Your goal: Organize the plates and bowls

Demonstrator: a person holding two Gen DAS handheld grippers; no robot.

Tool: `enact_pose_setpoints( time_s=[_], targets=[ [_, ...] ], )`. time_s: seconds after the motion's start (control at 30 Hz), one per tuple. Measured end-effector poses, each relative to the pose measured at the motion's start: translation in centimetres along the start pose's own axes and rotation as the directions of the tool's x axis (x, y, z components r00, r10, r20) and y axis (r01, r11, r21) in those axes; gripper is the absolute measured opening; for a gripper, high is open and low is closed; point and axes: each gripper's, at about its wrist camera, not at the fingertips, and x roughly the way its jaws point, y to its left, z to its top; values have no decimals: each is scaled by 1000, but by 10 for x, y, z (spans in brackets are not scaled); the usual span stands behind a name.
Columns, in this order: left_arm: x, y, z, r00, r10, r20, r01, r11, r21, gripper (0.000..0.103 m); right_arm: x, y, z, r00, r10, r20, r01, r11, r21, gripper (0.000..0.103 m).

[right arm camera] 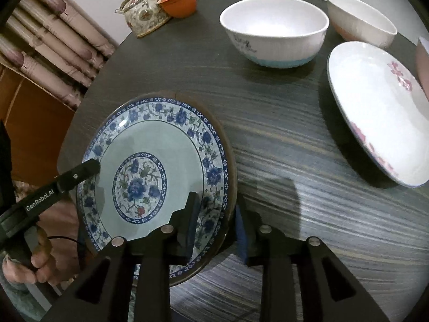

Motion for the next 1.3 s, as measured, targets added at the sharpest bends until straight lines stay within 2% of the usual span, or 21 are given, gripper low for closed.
enact_pose_setpoints(
  time_s=[0.2,0.43,0.6,0.77,0.93,1.17,1.3],
  targets=[
    [-1,-5,-1,999,31,12,-31,999,36,37,0,4,-2,1000,-27,14,27,1000,-11,31],
    [-6,-8,-2,997,57,46,-60,997,48,37,-3,11,-5,999,-26,25,26,999,-23,53],
    [-13,-14,-4,990,102,98,-110,991,76,39,-6,14,-4,999,-33,40,34,999,-18,57],
    [-20,-22,-8,983,120,140,-134,986,98,40,-13,7,-11,998,-30,59,29,999,19,57],
    [-24,-30,-11,977,131,170,-153,980,124,42,-29,1,-21,992,-44,120,39,998,50,57],
    [-28,-41,-17,966,148,214,-185,969,165,42,-54,-8,-40,969,-109,220,95,993,73,57],
    [-29,-47,-21,965,145,217,-187,964,187,42,-67,-19,-53,955,-144,258,122,987,100,57]
  ],
)
